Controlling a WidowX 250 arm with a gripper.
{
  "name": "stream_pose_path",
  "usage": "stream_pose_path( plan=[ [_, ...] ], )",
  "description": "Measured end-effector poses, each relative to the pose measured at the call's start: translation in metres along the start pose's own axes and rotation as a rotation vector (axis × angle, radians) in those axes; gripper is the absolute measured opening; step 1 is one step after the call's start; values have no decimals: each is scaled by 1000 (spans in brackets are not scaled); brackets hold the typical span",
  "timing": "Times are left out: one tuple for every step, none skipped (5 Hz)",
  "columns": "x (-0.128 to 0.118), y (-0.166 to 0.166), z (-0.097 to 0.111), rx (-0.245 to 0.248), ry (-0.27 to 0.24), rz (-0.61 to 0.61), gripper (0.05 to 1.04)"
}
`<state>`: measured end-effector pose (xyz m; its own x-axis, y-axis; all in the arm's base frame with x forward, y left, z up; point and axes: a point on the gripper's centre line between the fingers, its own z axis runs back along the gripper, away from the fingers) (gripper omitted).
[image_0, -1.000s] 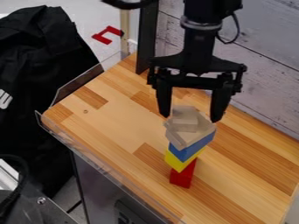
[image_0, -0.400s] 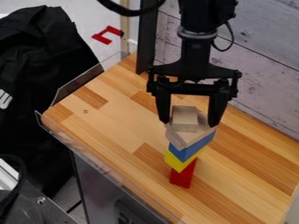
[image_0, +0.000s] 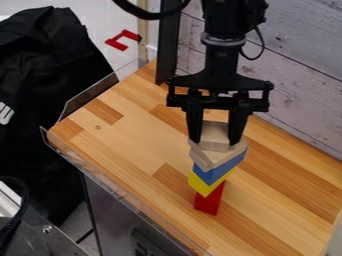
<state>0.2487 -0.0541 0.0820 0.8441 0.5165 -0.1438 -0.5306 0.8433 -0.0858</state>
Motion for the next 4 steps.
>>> stream_pose_path(
  plan=[
    [0, 0, 0, 1, 1, 0, 558],
    [-2, 1, 0, 34, 0, -8, 558],
    [-8, -13, 13, 19, -57, -86, 558],
    [-17, -27, 19, 31, -79, -161, 558]
  ],
)
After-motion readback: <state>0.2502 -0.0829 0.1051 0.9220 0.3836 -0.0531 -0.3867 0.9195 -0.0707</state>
